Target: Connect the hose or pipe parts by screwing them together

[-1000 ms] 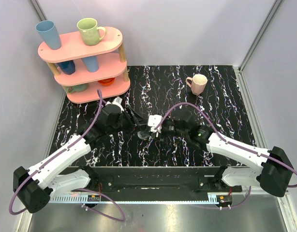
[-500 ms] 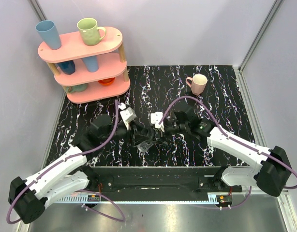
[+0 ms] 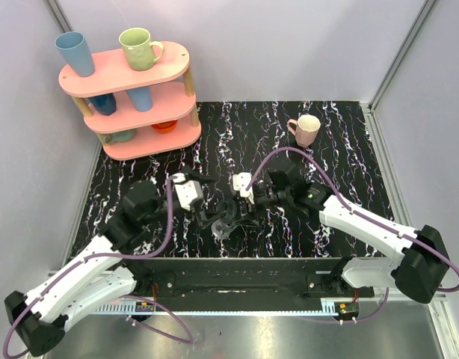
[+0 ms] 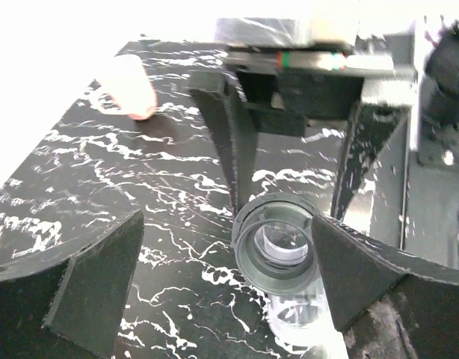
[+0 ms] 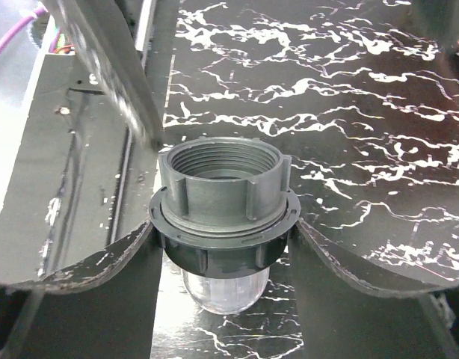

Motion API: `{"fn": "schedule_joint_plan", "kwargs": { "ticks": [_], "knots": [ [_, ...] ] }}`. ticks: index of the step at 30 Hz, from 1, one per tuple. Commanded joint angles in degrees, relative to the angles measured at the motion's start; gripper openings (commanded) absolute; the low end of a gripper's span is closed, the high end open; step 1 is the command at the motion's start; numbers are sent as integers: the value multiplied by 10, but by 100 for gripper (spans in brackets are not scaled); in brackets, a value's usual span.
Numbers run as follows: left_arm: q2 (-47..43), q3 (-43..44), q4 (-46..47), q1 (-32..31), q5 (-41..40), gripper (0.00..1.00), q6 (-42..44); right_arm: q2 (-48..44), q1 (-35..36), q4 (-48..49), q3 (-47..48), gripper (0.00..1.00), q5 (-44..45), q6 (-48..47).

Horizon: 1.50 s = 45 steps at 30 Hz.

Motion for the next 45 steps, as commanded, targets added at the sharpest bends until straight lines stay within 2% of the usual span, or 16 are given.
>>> {"fn": "schedule_joint_plan", "kwargs": {
  "ticks": [1,4,7,8,9,10,12,15,18,21,25,30,39,42,43,45],
  "knots": [
    [-58,-14,78,2,-157,99,-144,-19,6,44,16,0,68,1],
    [-65,8,32,2,-241,99,-257,-19,6,78,3,0,109,-3],
    [-39,45,-40,3,-291,99,-356,-25,7,140,-17,0,163,4],
    [-33,51,-70,3,-311,99,-402,-27,7,150,-21,0,179,3],
    [-23,58,-84,3,-345,98,-497,-28,7,174,-33,0,190,1],
    [-20,61,-96,3,-359,97,-551,-36,9,189,-41,0,200,-3],
    [-16,78,-148,3,-375,95,-685,-43,12,224,-66,0,216,-17],
    [-16,80,-168,3,-361,95,-804,-55,15,264,-95,0,231,-43],
    [-5,76,-148,3,-322,95,-871,-57,24,279,-104,0,243,-57],
    [22,83,-134,3,-291,99,-881,-56,32,283,-110,0,252,-68],
    [50,69,-110,3,-269,99,-903,-53,44,289,-115,0,275,-81],
    [75,56,-116,2,-248,97,-940,-54,51,290,-117,0,284,-93],
    [99,54,-127,3,-234,93,-941,-44,71,271,-116,0,307,-119],
    [107,52,-126,3,-233,85,-932,-42,74,272,-115,0,307,-121],
    [107,51,-117,2,-235,77,-923,-42,75,272,-115,0,306,-120],
    [102,42,-98,0,-238,66,-885,-43,75,270,-113,0,297,-113]
  ]
}}
